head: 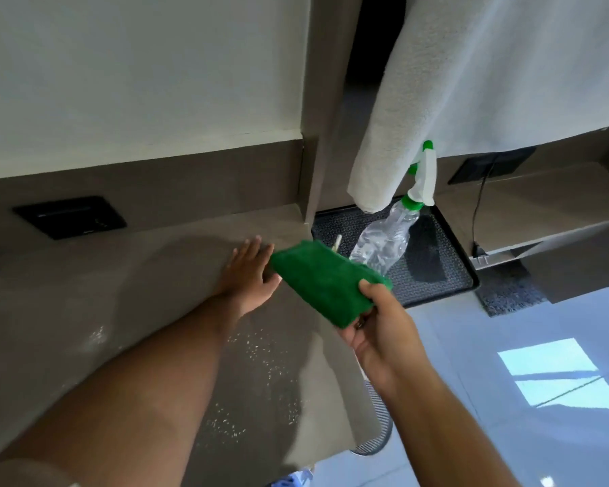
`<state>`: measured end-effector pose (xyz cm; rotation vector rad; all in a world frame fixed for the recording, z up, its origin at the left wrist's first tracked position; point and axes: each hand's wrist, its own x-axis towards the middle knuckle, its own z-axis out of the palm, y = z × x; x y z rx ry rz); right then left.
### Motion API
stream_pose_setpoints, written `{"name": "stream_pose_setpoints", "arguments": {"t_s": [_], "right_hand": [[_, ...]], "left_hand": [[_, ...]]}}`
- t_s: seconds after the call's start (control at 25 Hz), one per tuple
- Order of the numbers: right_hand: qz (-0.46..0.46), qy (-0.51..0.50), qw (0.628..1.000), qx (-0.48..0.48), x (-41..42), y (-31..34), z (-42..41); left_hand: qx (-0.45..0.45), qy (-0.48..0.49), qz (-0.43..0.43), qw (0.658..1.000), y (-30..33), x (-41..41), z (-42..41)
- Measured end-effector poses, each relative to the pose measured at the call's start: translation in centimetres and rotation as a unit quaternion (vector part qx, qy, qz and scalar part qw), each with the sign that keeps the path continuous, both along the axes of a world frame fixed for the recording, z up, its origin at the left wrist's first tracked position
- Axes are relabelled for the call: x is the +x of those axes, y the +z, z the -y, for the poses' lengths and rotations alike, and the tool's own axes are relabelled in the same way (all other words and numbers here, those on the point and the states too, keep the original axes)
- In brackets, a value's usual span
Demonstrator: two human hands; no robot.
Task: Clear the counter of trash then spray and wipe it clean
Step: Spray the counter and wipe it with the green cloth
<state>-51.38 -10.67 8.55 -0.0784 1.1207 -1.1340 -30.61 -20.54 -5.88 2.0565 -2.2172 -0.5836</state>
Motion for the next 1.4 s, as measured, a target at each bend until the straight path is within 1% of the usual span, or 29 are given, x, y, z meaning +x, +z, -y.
{"name": "stream_pose_setpoints", "arguments": {"t_s": [0.04, 0.08, 0.12, 0.16, 0.2, 0.24, 0.28, 0.32, 0.36, 0.4, 0.48, 0.52, 0.64, 0.72, 0.8, 0.84, 0.92, 0.96, 1.0, 1.04, 1.08, 1.12, 1.16, 1.2, 1.24, 1.28, 1.32, 1.36, 1.4], "right_hand": [[0.005, 0.018, 1.000, 0.023, 1.0, -1.1, -0.8], [-0.023, 0.047, 0.997, 0.057, 1.9, -2.6, -1.6], [-0.105, 0.102, 0.986, 0.083, 2.4, -4.2, -2.5], [-0.249, 0.200, 0.943, 0.095, 2.4, -5.8, -3.3], [-0.426, 0.310, 0.845, 0.086, 1.9, -7.3, -4.0], [-0.596, 0.374, 0.709, 0.047, 1.3, -8.5, -4.1], [-0.703, 0.379, 0.601, -0.029, 0.8, -9.3, -4.0], [-0.743, 0.381, 0.539, -0.109, 0.9, -9.6, -3.4], [-0.745, 0.399, 0.499, -0.190, 1.5, -10.0, -2.3], [-0.730, 0.446, 0.447, -0.261, 2.5, -10.6, -0.7], [-0.709, 0.533, 0.325, -0.329, 4.6, -12.7, 3.7], [-0.709, 0.546, 0.303, -0.329, 6.0, -13.8, 6.1], [-0.765, 0.487, 0.319, -0.275, 10.6, -15.9, 13.5], [-0.780, 0.477, 0.321, -0.247, 16.7, -16.0, 15.1], [-0.755, 0.496, 0.282, -0.323, 22.8, -15.9, 12.8], [-0.717, 0.526, 0.271, -0.368, 24.4, -15.5, 10.6], [-0.660, 0.565, 0.238, -0.434, 22.2, -15.8, 7.0], [-0.669, 0.546, 0.246, -0.441, 18.9, -16.0, 6.9], [-0.694, 0.531, 0.264, -0.409, 15.1, -16.1, 7.6], [-0.732, 0.510, 0.296, -0.341, 11.4, -15.7, 8.6], [-0.768, 0.464, 0.357, -0.259, 8.5, -15.0, 9.7], [-0.782, 0.433, 0.406, -0.188, 7.2, -14.1, 9.8], [-0.790, 0.424, 0.415, -0.156, 8.3, -13.6, 9.0], [-0.807, 0.420, 0.378, -0.174, 11.1, -13.7, 6.9], [-0.798, 0.451, 0.334, -0.222, 14.8, -14.0, 3.5], [-0.763, 0.490, 0.303, -0.295, 18.4, -14.4, -0.5], [-0.718, 0.527, 0.283, -0.357, 20.7, -14.9, -4.8], [-0.691, 0.553, 0.266, -0.382, 21.0, -14.6, -8.0], [-0.678, 0.557, 0.286, -0.385, 19.4, -13.9, -9.4]], "left_hand": [[-0.018, 0.010, -0.026, 0.999, 0.6, 1.8, -0.3], [-0.047, 0.035, -0.038, 0.998, 1.0, 3.8, -0.8], [-0.071, 0.069, -0.032, 0.995, 1.3, 6.3, -1.6], [-0.082, 0.099, -0.011, 0.992, 1.4, 8.9, -2.5], [-0.081, 0.122, 0.018, 0.989, 1.1, 11.6, -3.5], [-0.070, 0.143, 0.047, 0.986, 0.7, 14.3, -4.6], [-0.056, 0.162, 0.073, 0.982, 0.4, 16.6, -5.7], [-0.044, 0.181, 0.092, 0.978, 0.1, 18.5, -6.7], [-0.035, 0.194, 0.103, 0.975, 0.0, 19.9, -7.3], [-0.023, 0.201, 0.109, 0.973, -0.2, 20.7, -7.6], [-0.002, 0.201, 0.116, 0.973, -1.1, 21.4, -7.8], [-0.002, 0.200, 0.116, 0.973, -1.9, 21.7, -7.8], [-0.046, 0.209, 0.122, 0.969, -3.7, 21.7, -8.1], [-0.057, 0.204, 0.134, 0.968, -4.1, 21.8, -8.2], [-0.056, 0.201, 0.126, 0.970, -3.8, 21.6, -8.1], [-0.057, 0.197, 0.124, 0.971, -3.6, 21.6, -8.1], [-0.061, 0.201, 0.126, 0.969, -3.5, 21.6, -8.2], [-0.062, 0.205, 0.127, 0.969, -3.4, 21.6, -8.3], [-0.060, 0.204, 0.125, 0.969, -3.2, 21.7, -8.3], [-0.059, 0.205, 0.124, 0.969, -3.2, 21.6, -8.2], [-0.059, 0.205, 0.126, 0.969, -3.3, 21.6, -8.2], [-0.059, 0.205, 0.127, 0.969, -3.4, 21.5, -8.2], [-0.058, 0.206, 0.124, 0.969, -3.4, 21.4, -8.2], [-0.056, 0.204, 0.122, 0.970, -3.2, 21.4, -8.2], [-0.051, 0.200, 0.120, 0.971, -3.0, 21.3, -8.3], [-0.047, 0.197, 0.117, 0.972, -2.7, 21.4, -8.3], [-0.041, 0.193, 0.114, 0.974, -2.4, 21.5, -8.4], [-0.035, 0.190, 0.111, 0.975, -2.2, 21.4, -8.5], [-0.033, 0.188, 0.108, 0.976, -2.2, 21.4, -8.5]]}}
